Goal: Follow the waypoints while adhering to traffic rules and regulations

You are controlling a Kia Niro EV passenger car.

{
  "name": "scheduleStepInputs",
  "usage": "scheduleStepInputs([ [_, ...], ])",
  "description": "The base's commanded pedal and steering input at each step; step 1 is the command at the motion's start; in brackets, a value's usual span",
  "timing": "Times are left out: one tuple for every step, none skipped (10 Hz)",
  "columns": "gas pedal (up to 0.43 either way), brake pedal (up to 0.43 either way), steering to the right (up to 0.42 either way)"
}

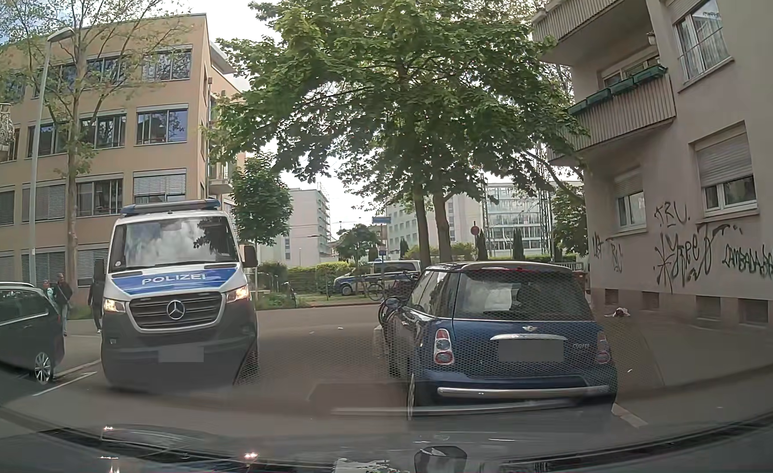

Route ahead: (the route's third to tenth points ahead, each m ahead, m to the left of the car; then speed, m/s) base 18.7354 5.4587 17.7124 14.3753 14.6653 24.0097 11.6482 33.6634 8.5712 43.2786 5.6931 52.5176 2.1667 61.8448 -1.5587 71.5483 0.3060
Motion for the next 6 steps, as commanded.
scheduleStepInputs([
  [0.0,0.183,-0.696],
  [0.0,0.183,-0.692],
  [0.0,0.189,-0.686],
  [0.0,0.201,-0.686],
  [0.0,0.201,-0.686],
  [0.0,0.201,-0.686],
])
